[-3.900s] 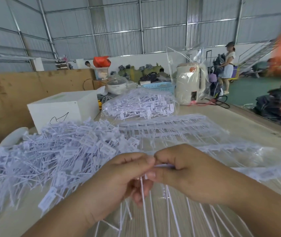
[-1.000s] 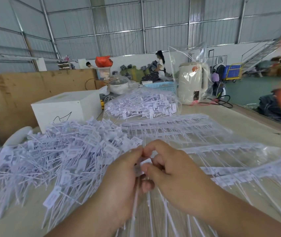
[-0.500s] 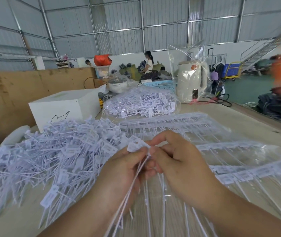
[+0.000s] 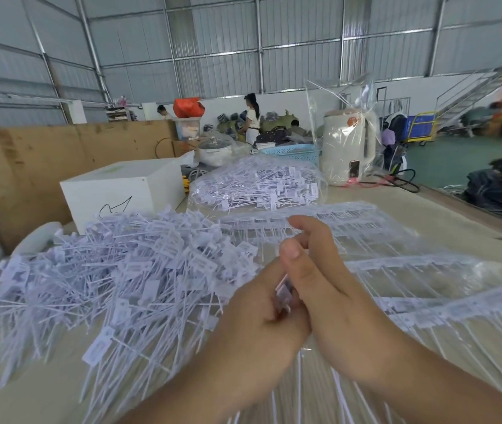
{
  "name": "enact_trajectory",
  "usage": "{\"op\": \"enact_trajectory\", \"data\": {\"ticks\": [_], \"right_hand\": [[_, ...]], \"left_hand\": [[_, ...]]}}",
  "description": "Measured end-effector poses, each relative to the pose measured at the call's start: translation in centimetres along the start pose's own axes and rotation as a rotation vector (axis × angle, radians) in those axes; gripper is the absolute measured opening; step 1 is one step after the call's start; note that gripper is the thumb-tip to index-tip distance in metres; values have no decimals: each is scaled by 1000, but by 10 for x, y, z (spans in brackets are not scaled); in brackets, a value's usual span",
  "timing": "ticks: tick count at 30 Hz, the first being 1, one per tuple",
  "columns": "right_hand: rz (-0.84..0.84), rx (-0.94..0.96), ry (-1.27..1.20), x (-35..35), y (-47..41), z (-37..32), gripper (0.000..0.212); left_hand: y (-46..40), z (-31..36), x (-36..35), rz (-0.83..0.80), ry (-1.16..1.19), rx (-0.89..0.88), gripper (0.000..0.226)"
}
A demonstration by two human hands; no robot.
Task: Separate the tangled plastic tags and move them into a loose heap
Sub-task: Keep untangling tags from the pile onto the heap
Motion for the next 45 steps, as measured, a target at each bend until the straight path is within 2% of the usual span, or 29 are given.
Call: {"op": "enact_trajectory", "data": {"ticks": [2, 5, 8, 10, 13, 18, 24, 27, 36, 38, 40, 42, 43, 45], "right_hand": [[28, 15, 24, -4, -6, 3, 63], [32, 12, 30, -9, -12, 9, 62], [-56, 76, 120, 1, -8, 4, 49], [-156, 64, 285, 12, -5, 1, 47], [-263, 39, 428, 22, -7, 0, 50], [-250, 137, 438, 26, -9, -9, 39], [-353, 144, 371, 22, -7, -15, 30], [-314, 131, 375, 23, -8, -13, 29], [-68, 190, 318, 10, -4, -16, 35], [36, 174, 298, 10, -4, -16, 36], [220, 122, 148, 26, -9, -16, 42], [340, 113, 71, 47, -12, -17, 48], [336, 113, 74, 53, -13, -18, 50], [222, 108, 105, 49, -12, -15, 41]], "left_hand": [[1, -3, 4, -24, -82, 14, 50], [0, 1, 12, -18, -257, -31, 33], [-3, 7, 22, 30, -253, -115, 19], [-5, 11, 32, 131, -219, -156, 8], [-7, 8, 43, 210, -81, -85, 3], [-6, 10, 43, 165, 86, 13, 4], [-4, 11, 36, 66, 297, 172, 10], [-5, 11, 32, 116, 335, 179, 22], [-4, 8, 28, 317, 440, 129, 22], [-4, 7, 27, 352, 559, 140, 14], [-5, 7, 31, 365, 743, 156, 11], [-6, 11, 37, 355, 779, 144, 9], [-6, 14, 39, 332, 756, 126, 9], [-6, 17, 39, 307, 689, 111, 12]]}}
Point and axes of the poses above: each hand's wrist, its own y-axis away from the middle knuckle, its own x-axis out of the back of the hand, z = x × y, the point moved 4 cm from there along -y, towards the middle knuckle, and after that the axes turned 3 degrees about -x, right-handed, at the moved point
